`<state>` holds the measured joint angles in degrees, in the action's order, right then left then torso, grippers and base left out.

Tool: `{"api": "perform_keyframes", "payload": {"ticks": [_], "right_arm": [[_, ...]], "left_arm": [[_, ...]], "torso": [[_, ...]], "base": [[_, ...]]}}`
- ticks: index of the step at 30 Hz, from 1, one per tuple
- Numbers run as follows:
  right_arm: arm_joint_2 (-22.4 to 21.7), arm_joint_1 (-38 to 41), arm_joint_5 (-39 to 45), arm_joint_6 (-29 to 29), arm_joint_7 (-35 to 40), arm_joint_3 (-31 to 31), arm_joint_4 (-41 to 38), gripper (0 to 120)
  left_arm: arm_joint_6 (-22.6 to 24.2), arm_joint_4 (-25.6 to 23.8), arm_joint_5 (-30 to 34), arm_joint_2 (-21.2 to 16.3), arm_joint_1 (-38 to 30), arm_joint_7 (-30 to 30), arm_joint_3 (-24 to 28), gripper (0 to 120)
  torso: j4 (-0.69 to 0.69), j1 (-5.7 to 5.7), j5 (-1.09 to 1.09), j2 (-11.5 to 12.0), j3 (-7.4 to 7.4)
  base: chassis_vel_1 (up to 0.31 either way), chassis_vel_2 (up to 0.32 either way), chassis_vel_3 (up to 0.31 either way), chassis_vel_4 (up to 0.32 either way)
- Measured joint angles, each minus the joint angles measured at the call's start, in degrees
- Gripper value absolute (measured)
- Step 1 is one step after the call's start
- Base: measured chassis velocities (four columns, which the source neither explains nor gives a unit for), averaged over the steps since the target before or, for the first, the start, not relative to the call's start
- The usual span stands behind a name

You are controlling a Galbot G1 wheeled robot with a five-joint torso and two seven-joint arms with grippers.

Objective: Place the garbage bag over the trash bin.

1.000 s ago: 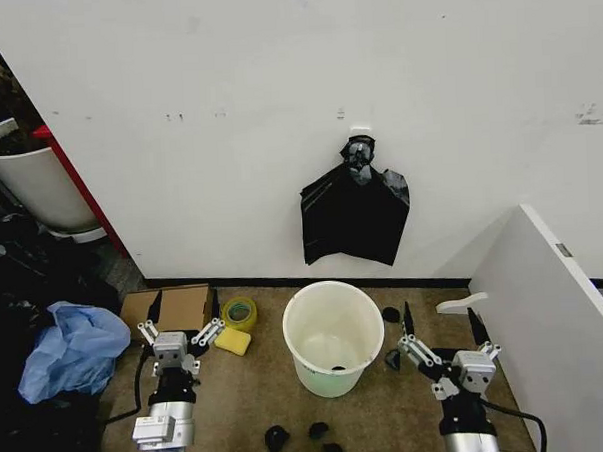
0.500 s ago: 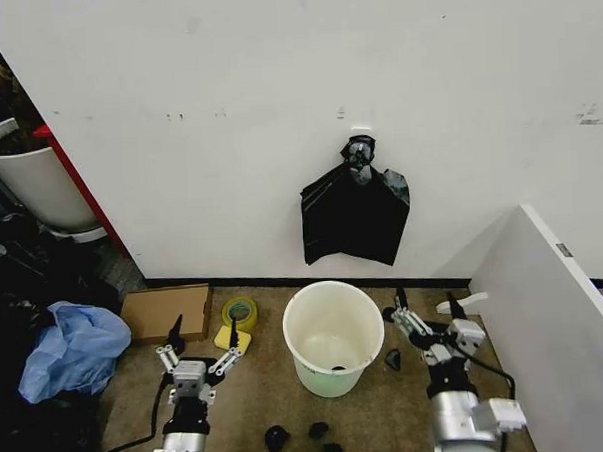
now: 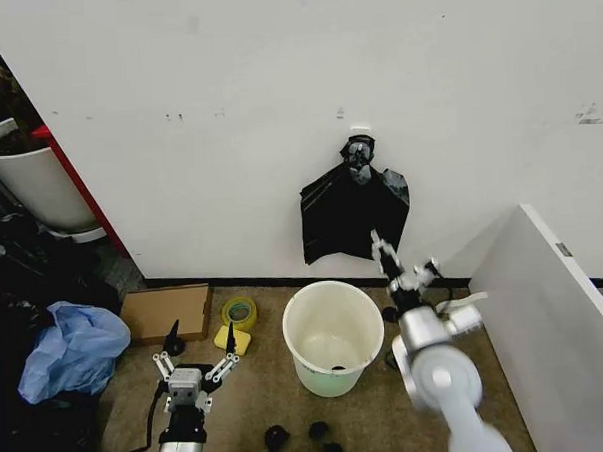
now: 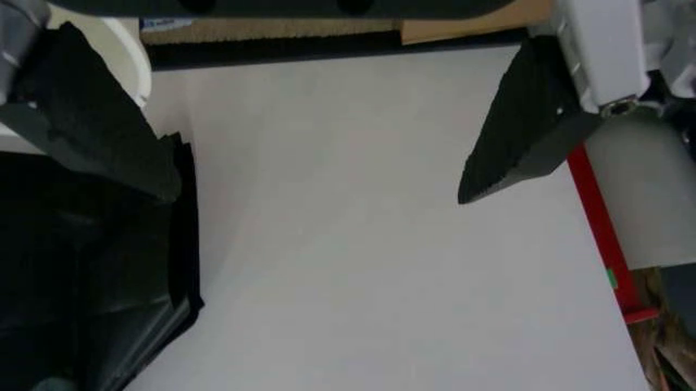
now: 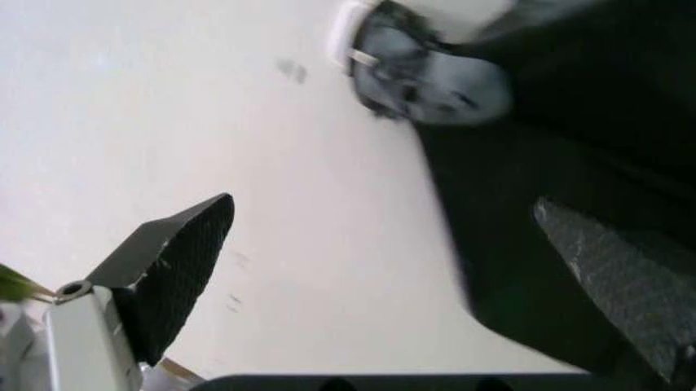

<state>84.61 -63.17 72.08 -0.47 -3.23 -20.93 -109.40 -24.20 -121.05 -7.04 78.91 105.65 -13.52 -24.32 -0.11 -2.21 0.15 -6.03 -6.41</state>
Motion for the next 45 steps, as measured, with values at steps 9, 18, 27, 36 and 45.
{"api": "perform_keyframes", "payload": {"ticks": [9, 18, 27, 36, 45], "right_arm": [[3.6, 9.7, 1.0, 0.4, -1.9, -0.7, 12.3, 100], [5.6, 15.6, 0.2, 0.6, -4.0, -3.4, 20.9, 100], [6.3, 18.1, 1.9, 0.0, -5.3, -3.8, 23.3, 92], [6.9, 18.6, 2.6, -0.1, -6.7, -3.7, 24.7, 55], [6.4, 18.2, 2.8, 0.3, -6.7, -4.3, 24.8, 23]], "left_arm": [[-0.4, -0.3, -1.4, 1.1, 1.3, -0.2, -0.4, 99], [-0.5, 0.6, -0.6, 3.3, 1.0, -0.9, -0.3, 99], [-0.5, 1.3, -0.8, 4.7, 1.0, -1.3, 0.0, 99], [-0.5, 1.5, -0.8, 6.5, 1.1, -1.9, -0.2, 99], [-0.5, 2.0, -0.7, 6.6, 0.8, -2.0, -0.1, 99]], "torso": [[-0.01, 0.00, 0.01, 0.0, 0.00], [-0.01, 0.00, 0.00, 0.0, 0.00], [-0.01, 0.00, 0.00, 0.0, 0.01], [0.00, 0.01, 0.00, 0.0, 0.01], [-0.01, 0.01, 0.00, 0.0, 0.01]], "base": [[0.000, 0.000, 0.000, 0.000], [0.000, 0.000, 0.000, 0.000], [0.000, 0.000, 0.000, 0.000], [0.000, 0.000, 0.000, 0.000], [0.000, 0.000, 0.000, 0.000]]}}
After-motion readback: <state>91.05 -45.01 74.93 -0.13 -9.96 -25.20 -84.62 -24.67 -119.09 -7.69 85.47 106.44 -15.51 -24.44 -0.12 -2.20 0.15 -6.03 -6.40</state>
